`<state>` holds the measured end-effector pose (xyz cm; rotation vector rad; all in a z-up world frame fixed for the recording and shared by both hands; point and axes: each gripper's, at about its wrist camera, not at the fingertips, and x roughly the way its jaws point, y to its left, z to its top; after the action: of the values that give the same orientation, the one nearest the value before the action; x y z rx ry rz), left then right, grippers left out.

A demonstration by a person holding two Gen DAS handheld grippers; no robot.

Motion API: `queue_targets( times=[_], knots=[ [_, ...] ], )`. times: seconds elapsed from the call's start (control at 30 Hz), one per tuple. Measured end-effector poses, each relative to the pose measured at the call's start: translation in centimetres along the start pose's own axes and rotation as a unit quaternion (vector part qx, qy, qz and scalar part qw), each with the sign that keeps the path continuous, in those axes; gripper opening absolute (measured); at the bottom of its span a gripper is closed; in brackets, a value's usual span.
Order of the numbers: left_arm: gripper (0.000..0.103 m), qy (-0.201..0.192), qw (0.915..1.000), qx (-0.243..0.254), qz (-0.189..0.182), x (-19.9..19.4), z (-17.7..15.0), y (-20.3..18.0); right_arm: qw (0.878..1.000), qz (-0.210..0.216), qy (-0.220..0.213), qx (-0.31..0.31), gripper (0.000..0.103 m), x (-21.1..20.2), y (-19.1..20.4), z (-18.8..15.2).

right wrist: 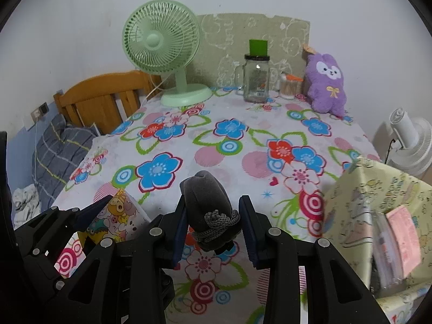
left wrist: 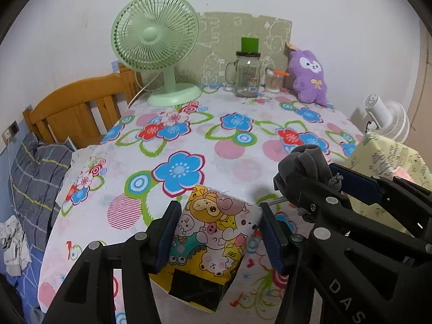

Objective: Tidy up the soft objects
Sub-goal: 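Carry the yellow pouch with the left gripper while the right carries the gray sock to the yellow box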

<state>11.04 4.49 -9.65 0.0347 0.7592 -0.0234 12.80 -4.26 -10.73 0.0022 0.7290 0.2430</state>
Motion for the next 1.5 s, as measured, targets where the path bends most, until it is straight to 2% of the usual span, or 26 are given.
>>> queue_targets(
  times=[0.6,1.03,1.5],
  knots=[
    [0.059,-0.049,0.9987,0.008,-0.015,-5.7,1.6,-3.2,0.999,-0.01,-0.047,0.012,0.04,-7.1,-2.3,0.9],
    [0.059,-0.081,0.9962,0.026,-0.019,-9.0,2.7,-6.9,0.996,-0.019,-0.08,0.021,0.04,-11.4,-5.1,1.4],
    [0.059,-0.092,0.993,0.045,-0.059,-8.9,3.5,-11.8,0.994,-0.046,-0.092,0.041,0.04,-13.5,-9.9,0.8]
  ],
)
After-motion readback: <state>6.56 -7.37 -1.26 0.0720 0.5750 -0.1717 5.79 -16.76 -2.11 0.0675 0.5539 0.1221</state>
